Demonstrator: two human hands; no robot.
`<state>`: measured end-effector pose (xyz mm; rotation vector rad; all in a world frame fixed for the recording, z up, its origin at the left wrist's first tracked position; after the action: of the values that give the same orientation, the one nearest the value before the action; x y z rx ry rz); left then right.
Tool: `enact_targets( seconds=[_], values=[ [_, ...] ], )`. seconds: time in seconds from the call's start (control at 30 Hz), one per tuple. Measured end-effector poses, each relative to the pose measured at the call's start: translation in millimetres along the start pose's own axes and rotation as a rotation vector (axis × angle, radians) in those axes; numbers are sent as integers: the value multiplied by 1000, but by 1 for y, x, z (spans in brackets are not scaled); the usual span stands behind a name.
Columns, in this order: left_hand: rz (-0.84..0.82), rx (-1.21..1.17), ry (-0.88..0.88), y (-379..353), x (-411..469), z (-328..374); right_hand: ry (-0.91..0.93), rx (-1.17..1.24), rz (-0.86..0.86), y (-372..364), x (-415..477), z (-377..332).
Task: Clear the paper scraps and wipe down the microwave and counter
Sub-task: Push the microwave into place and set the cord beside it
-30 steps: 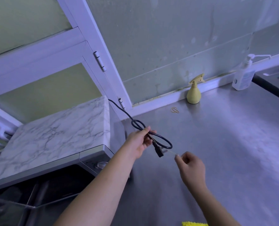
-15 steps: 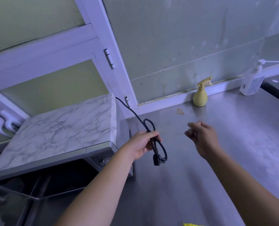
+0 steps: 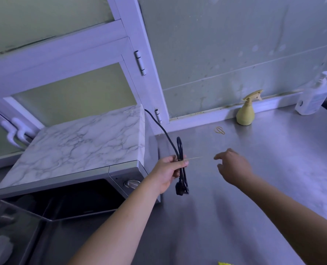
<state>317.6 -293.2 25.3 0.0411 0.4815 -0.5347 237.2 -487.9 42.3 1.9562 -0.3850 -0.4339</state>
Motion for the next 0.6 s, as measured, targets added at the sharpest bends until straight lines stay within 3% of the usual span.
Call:
enact_targets(
  seconds=[0.07, 0.13, 0.2, 0.27, 0.33, 0.47, 0.53, 0.6],
  values=[
    [17, 7, -33, -2, 0, 0, -29, -156, -121, -11, 1, -1],
    [50, 98, -78, -1, 0, 3, 38, -227, -397, -35, -3, -13],
    [88, 224, -115, 6, -1, 5, 196, -111, -737, -56, -21, -35],
    [86, 296, -122, 14, 0, 5, 334, 129, -886, -44, -41, -61],
    [47, 295, -115, 19, 0, 6, 439, 447, -802, -11, -44, -81],
    [-4, 253, -111, 19, -1, 11, 516, 1181, -413, 53, -30, -92],
    [-13, 237, -123, 17, -2, 13, 507, 1492, -361, 65, -25, -95],
    [-29, 204, -135, 14, -2, 16, 493, 1683, -436, 68, -22, -101]
  ],
)
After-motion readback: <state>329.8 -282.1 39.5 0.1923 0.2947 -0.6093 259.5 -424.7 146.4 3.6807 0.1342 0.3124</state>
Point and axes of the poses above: each hand's wrist, its own x-axis towards the middle knuckle, its own y-axis out of the back of the hand, z = x × y, the point moved 10 cm from there along x, towards the middle knuckle
